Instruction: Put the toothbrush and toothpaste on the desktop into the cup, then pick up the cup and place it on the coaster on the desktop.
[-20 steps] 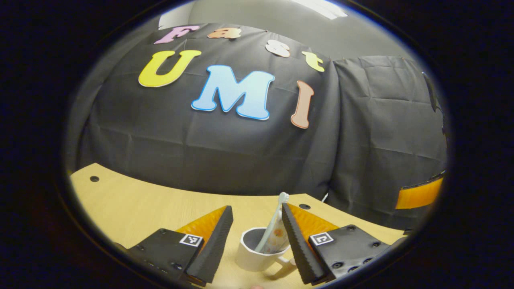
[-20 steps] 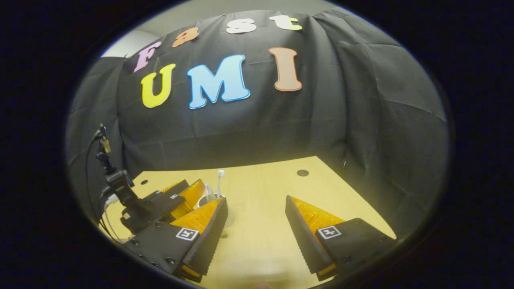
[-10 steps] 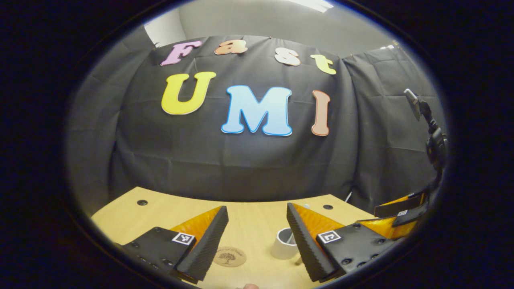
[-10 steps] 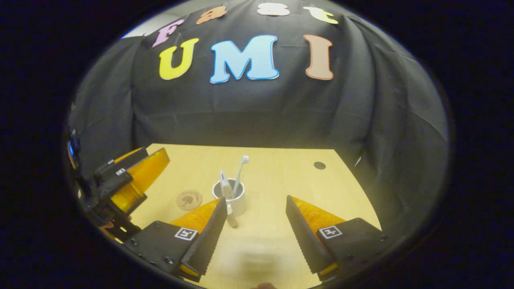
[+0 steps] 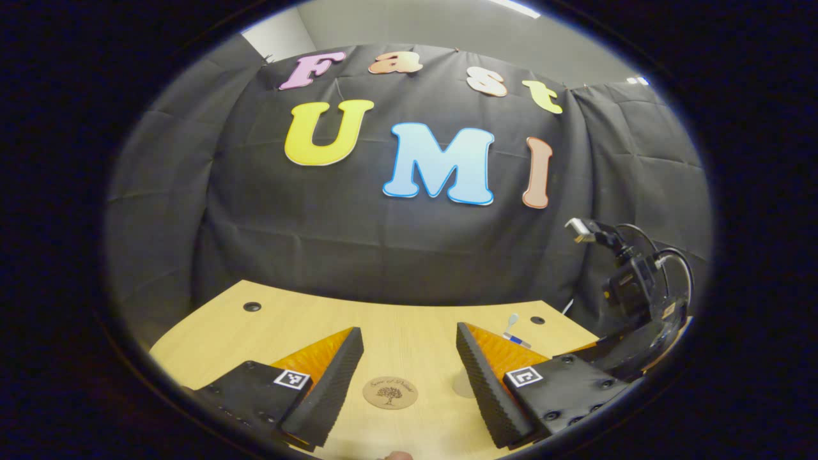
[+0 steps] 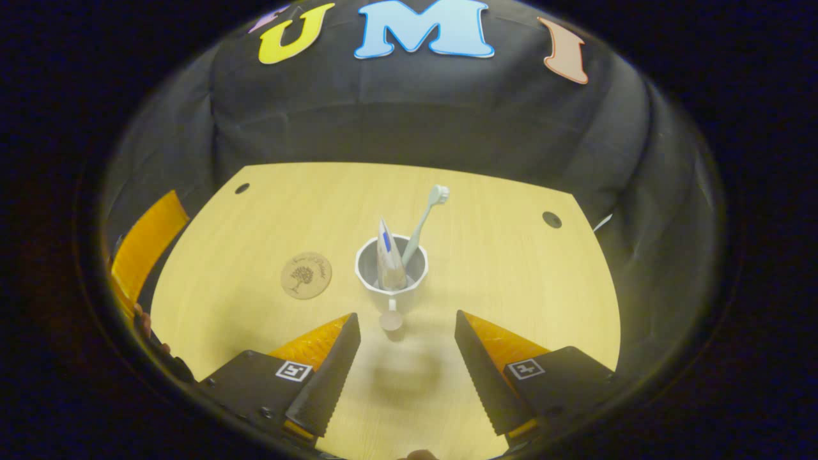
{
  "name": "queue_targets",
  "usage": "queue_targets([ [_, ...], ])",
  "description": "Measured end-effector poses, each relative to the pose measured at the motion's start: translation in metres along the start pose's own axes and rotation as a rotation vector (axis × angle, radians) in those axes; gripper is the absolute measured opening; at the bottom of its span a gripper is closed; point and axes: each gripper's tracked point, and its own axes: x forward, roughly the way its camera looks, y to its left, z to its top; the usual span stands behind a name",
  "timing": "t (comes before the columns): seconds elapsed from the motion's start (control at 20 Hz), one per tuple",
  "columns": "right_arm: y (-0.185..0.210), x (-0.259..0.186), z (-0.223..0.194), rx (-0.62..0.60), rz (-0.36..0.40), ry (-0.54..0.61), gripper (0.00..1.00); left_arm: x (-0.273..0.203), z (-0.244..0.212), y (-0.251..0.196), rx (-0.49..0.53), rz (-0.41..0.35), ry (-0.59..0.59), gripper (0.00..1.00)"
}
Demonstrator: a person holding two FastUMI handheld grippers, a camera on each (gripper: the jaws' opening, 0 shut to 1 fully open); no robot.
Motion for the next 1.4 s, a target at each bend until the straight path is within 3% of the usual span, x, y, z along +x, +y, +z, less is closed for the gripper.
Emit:
queue_targets([
  [0.45,0.006,0.049,-0.008,-0.026,-0.014,0.266,0.96,0.008,-0.020,0.005,-0.044,-0.013,0.051,0.94],
  [0.9,0.019,0.081,-0.012,-0.042,0.024,0.515,0.95,0.019,-0.027,0.016,-0.076,-0.012,0.068,0.95],
  [1.0,0.019,0.083,-0.011,-0.046,0.031,0.530,0.85,0.019,-0.029,0.018,-0.080,-0.010,0.068,0.95],
  [1.1,0.016,0.080,-0.016,-0.050,0.018,0.555,0.84,0.020,-0.031,0.019,-0.090,-0.009,0.071,0.95],
  [1.2,0.012,0.077,-0.017,-0.075,0.011,0.561,0.71,0.022,-0.032,0.019,-0.096,-0.008,0.070,0.95],
  [1.3,0.011,0.079,-0.020,-0.076,0.005,0.565,0.66,0.023,-0.033,0.019,-0.103,-0.007,0.070,0.95],
  [1.35,0.012,0.081,-0.021,-0.069,0.009,0.563,0.53,0.024,-0.035,0.019,-0.105,-0.006,0.074,0.95],
  [1.4,0.013,0.078,-0.018,-0.064,0.007,0.562,0.48,0.024,-0.035,0.020,-0.107,-0.002,0.075,0.95],
])
